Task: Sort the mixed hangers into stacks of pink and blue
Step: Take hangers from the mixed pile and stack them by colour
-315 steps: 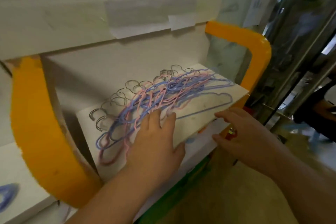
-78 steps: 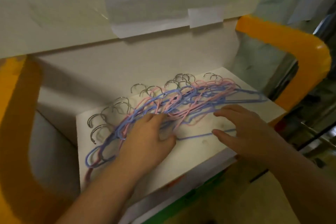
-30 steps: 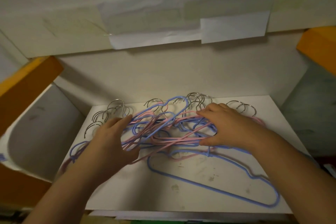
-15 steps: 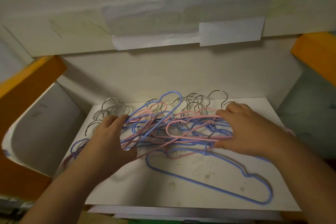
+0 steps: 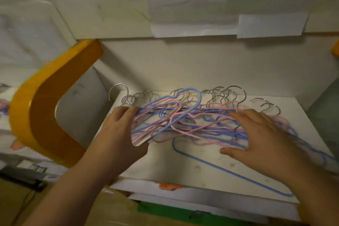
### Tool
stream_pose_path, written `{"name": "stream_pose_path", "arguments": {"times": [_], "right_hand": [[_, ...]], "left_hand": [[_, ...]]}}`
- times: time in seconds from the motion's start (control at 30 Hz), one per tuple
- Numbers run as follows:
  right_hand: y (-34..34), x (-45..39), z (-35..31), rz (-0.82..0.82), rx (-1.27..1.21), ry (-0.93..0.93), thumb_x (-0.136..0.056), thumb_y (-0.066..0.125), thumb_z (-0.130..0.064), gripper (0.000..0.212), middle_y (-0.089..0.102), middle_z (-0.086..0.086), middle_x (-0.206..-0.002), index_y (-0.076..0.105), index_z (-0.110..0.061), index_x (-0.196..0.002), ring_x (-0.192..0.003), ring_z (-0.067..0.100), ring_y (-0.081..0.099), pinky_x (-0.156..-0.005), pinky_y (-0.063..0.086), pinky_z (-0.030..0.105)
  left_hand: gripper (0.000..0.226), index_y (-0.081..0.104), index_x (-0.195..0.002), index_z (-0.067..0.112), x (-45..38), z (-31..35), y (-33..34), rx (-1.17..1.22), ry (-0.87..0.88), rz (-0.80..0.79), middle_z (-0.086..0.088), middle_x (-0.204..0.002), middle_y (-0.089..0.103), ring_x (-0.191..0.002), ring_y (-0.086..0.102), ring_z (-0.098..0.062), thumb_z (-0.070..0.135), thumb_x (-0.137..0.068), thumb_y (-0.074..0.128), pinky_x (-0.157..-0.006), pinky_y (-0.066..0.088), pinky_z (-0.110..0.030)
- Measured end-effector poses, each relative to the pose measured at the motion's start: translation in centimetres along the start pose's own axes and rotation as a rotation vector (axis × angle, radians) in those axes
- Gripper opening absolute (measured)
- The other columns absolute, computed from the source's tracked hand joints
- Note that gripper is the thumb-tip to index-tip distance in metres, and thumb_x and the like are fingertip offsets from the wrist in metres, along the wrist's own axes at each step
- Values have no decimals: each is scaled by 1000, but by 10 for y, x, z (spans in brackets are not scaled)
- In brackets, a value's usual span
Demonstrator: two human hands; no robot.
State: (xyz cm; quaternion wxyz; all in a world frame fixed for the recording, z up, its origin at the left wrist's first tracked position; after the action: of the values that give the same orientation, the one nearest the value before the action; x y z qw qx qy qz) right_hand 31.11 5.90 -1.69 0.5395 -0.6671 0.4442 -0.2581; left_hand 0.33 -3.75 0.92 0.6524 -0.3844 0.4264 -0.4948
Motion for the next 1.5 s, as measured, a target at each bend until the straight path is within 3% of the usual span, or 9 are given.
{"name": "stream_pose_path", "arguments": {"times": [0.17,0.37,0.5,0.6,0.77,0.93,1.07,1.27,1.5], "right_hand": [[7,16,-64,64,-5,-43,-59,58,-80,95,48,-6,-132,49,-25,-136,-124,20,45,-103,39,37],[21,49,-186,40,-56,-129,-63,75,-63,89,43,-9,-135,43,-30,-140,-126,15,36,-97,31,28],[37,69,-268,41,-40,-213,-65,70,-67,86,44,-10,-134,43,-32,-138,-126,14,36,-99,36,32],[50,76,-325,25,-65,-263,-65,67,-70,83,45,-11,-130,44,-34,-136,-120,12,37,-92,37,29],[69,69,-404,-40,-61,-358,-65,64,-75,95,38,-13,-142,35,-34,-145,-130,11,32,-107,34,33],[103,36,-465,-70,-48,-447,-67,59,-78,95,36,-19,-135,30,-34,-147,-125,5,32,-100,33,24],[136,-14,-506,-80,-113,-457,-66,59,-79,96,36,-19,-135,30,-34,-146,-126,5,32,-103,34,25],[165,-101,-562,-141,-179,-463,-65,59,-80,93,35,-20,-132,32,-36,-143,-125,2,30,-99,30,19],[185,-174,-584,-136,-172,-349,-65,59,-79,94,36,-21,-133,31,-35,-144,-127,3,30,-103,32,22]], "left_hand": [[96,21,-148,35,67,-20,-33,20,3,116,16,-136,25,-122,28,-5,41,-71,78,-91,44,-21],[92,23,-145,39,177,-80,-87,64,-18,192,28,-133,20,-127,24,1,43,-71,77,-103,37,-24],[91,22,-146,38,249,-142,-121,40,-148,251,27,-133,19,-128,21,3,40,-73,76,-102,33,-22],[93,22,-146,38,293,-187,-140,32,-283,245,29,-128,17,-128,21,0,38,-72,78,-106,34,-26],[91,30,-143,34,333,-251,-158,10,-398,266,26,-120,22,-123,34,-9,38,-67,81,-102,36,-28],[94,36,-143,27,328,-317,-160,-11,-465,279,22,-117,28,-111,42,-10,34,-63,85,-94,36,-26],[95,35,-144,29,296,-371,-168,-21,-475,283,22,-120,29,-117,42,-12,35,-63,84,-98,38,-29],[95,26,-148,33,245,-442,-203,-98,-546,240,19,-129,26,-125,28,-6,40,-70,79,-100,28,-21],[98,20,-148,40,182,-519,-227,14,-606,237,31,-118,19,-122,29,-1,44,-69,79,-104,37,-29]]}}
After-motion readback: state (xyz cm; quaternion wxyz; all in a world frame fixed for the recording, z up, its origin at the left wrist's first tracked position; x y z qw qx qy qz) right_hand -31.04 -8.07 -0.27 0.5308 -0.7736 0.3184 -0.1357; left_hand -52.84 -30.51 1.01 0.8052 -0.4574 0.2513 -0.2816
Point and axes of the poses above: each hand's wrist, its own x-axis away from the middle knuckle, its own y-axis out of the palm, z = x × y, the point moved 2 cm from there along -x, towards the middle knuckle
